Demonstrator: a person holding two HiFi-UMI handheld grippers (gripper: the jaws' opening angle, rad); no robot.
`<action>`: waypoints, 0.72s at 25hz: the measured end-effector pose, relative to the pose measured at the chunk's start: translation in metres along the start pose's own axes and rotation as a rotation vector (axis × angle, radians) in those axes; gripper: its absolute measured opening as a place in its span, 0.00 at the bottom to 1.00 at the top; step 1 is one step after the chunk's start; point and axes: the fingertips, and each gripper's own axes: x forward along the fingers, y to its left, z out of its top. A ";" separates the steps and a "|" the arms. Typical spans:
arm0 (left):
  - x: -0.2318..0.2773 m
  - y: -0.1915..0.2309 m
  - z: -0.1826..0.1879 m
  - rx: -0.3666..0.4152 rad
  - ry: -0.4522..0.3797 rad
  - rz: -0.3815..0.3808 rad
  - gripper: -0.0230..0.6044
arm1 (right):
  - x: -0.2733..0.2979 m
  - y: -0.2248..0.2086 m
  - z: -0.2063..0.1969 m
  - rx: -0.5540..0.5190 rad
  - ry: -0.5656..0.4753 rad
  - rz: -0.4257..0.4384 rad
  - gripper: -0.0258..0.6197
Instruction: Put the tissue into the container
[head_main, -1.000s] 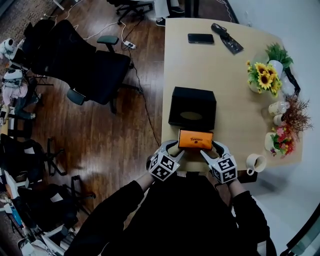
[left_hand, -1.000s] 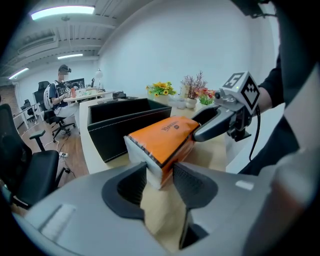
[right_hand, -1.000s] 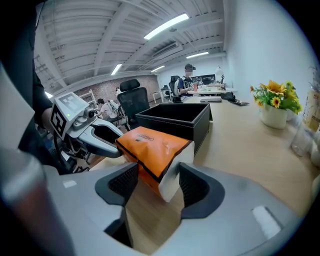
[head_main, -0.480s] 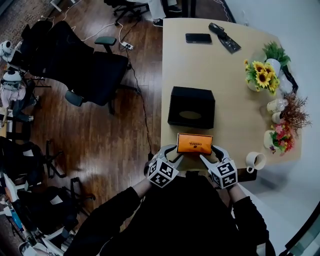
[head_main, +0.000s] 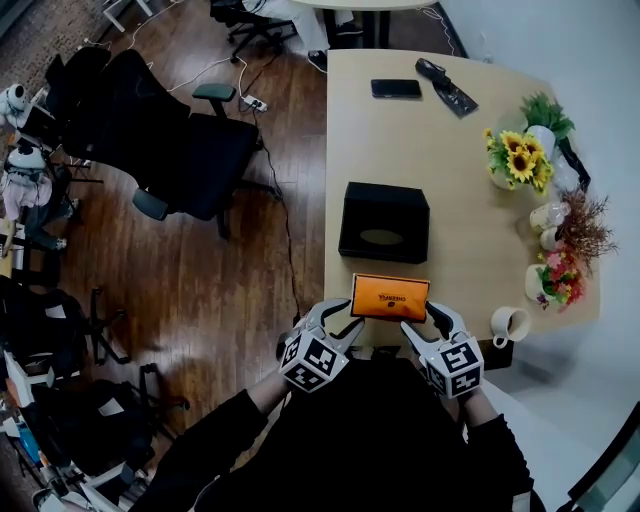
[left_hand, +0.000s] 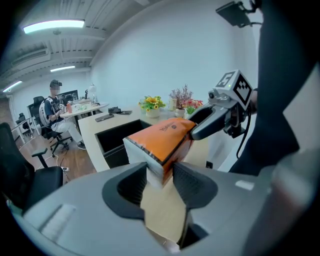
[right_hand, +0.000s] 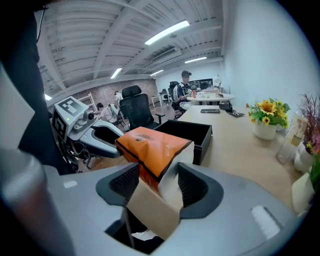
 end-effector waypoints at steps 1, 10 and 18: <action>-0.004 0.002 0.006 0.000 0.000 0.001 0.27 | -0.003 0.001 0.006 -0.001 -0.002 -0.003 0.42; -0.042 0.024 0.070 0.034 -0.051 0.047 0.27 | -0.032 0.004 0.079 -0.022 -0.047 -0.029 0.42; -0.059 0.053 0.109 0.067 -0.106 0.094 0.27 | -0.036 -0.002 0.131 -0.079 -0.118 -0.041 0.42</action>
